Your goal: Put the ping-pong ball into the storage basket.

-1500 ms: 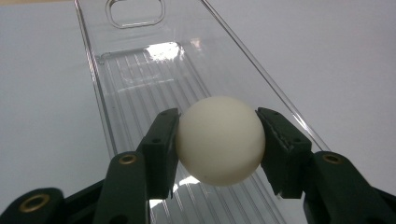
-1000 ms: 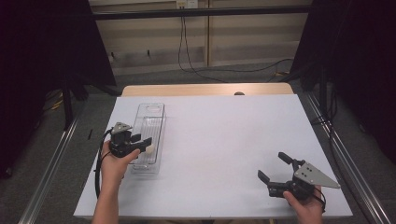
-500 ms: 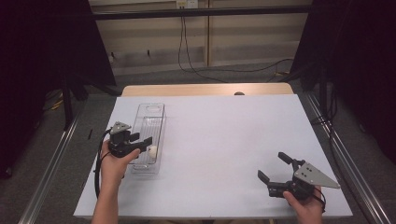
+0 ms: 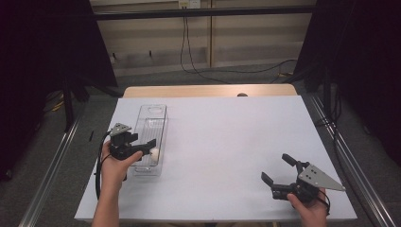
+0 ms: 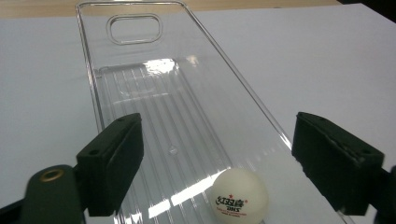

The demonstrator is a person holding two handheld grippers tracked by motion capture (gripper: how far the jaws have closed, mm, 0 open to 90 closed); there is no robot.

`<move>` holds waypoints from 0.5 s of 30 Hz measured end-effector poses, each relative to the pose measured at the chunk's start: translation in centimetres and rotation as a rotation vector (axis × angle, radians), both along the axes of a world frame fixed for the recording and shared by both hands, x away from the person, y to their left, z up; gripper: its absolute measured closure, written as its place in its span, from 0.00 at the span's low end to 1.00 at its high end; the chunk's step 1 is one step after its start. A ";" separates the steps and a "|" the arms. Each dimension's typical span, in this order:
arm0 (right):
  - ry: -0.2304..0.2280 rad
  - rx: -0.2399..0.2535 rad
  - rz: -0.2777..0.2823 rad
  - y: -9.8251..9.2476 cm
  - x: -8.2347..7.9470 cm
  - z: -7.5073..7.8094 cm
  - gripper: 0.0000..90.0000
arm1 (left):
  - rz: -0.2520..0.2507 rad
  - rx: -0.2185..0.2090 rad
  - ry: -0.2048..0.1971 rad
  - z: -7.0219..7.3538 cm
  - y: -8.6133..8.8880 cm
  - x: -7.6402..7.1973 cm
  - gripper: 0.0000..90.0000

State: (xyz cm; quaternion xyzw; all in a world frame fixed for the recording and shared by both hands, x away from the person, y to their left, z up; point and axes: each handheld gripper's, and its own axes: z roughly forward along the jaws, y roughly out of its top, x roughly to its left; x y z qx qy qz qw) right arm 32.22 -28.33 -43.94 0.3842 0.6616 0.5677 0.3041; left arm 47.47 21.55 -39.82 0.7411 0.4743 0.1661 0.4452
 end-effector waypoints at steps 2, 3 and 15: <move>0.002 0.001 0.002 0.1 0.0 0.0 0.03 | 0.002 -0.003 -0.008 0.1 0.1 -0.1 0.16; 0.002 0.007 0.001 0.1 0.1 0.0 0.03 | 0.006 -0.009 -0.017 0.2 0.1 -0.1 0.15; 0.000 0.003 0.004 0.0 0.1 0.0 0.03 | -0.029 -0.032 -0.044 0.5 -0.2 -0.9 0.06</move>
